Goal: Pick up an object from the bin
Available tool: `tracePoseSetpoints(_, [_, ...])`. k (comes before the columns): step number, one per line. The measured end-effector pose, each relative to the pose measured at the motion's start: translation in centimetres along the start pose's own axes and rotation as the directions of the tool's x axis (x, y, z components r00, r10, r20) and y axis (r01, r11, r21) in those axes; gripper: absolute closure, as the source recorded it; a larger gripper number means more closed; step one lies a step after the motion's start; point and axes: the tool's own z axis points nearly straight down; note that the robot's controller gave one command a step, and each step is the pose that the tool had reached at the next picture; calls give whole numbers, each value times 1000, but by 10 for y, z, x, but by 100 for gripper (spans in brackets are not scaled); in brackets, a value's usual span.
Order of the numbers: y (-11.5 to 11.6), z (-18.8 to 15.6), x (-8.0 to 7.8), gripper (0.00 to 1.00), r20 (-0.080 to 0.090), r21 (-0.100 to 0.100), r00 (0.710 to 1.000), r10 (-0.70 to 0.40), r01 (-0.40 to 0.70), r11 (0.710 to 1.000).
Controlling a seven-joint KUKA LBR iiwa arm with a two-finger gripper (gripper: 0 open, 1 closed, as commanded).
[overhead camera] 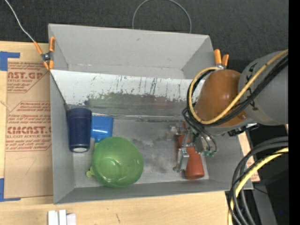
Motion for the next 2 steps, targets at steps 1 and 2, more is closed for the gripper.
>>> tracePoseSetpoints(1, [-51,11,-6,0,8,0,996,84,-84,996])
tracePoseSetpoints(2, [-53,38,-2,0,3,0,951,-311,311,951])
